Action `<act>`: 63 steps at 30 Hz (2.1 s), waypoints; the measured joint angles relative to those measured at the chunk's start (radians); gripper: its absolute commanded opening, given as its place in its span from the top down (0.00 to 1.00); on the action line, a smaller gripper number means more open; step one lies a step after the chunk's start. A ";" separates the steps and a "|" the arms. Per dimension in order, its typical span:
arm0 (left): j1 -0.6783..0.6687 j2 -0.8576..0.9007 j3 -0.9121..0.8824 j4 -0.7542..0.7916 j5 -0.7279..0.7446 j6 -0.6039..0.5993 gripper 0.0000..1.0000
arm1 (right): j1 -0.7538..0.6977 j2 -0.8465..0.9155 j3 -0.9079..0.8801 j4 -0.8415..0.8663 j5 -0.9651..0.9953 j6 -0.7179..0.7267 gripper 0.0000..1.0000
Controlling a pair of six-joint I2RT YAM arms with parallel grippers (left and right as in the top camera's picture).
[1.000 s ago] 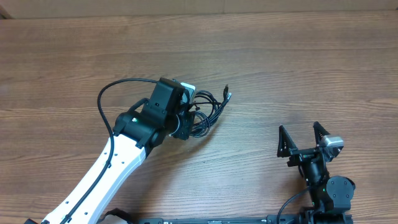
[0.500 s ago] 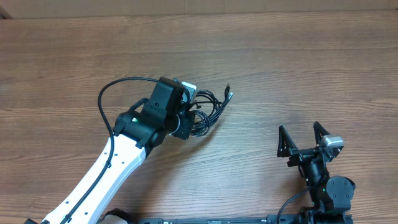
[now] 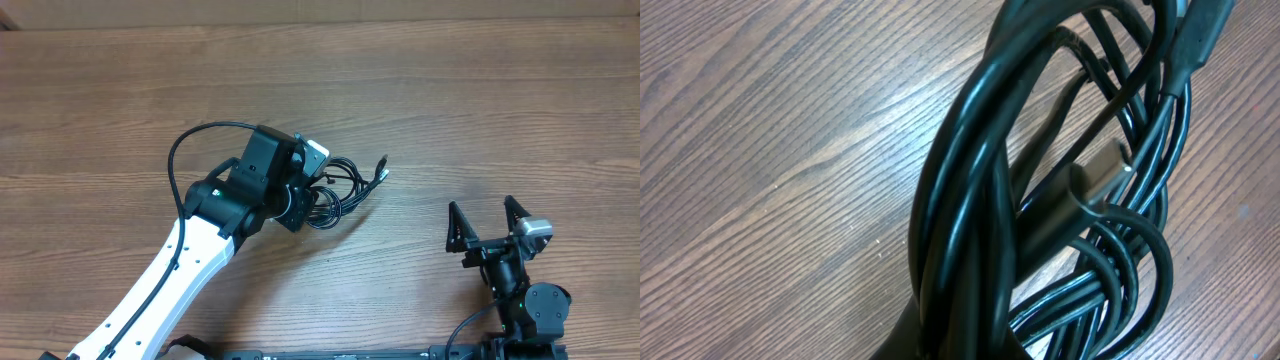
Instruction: Untangle cables
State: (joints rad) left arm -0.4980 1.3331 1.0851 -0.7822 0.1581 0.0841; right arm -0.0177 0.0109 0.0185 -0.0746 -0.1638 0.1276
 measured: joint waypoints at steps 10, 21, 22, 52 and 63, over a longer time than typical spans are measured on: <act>0.000 0.000 0.000 -0.013 0.025 0.024 0.96 | 0.000 0.000 0.000 -0.008 0.109 -0.042 0.00; 0.000 0.000 0.000 0.014 0.219 0.021 0.96 | 0.000 0.000 0.000 0.003 -0.010 0.245 0.00; 0.000 0.000 0.000 0.021 0.232 0.020 0.96 | 0.000 0.000 0.000 0.003 -0.022 0.313 0.00; 0.000 0.000 0.000 0.142 0.433 -0.096 0.96 | 0.000 0.000 0.000 0.193 -0.296 0.867 0.00; 0.000 0.000 0.000 0.146 0.433 -0.108 0.96 | 0.000 0.196 0.212 -0.024 -0.377 0.753 0.00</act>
State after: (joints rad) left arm -0.4980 1.3331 1.0851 -0.6361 0.5915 -0.0238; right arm -0.0177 0.2070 0.2310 -0.0990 -0.5411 0.8806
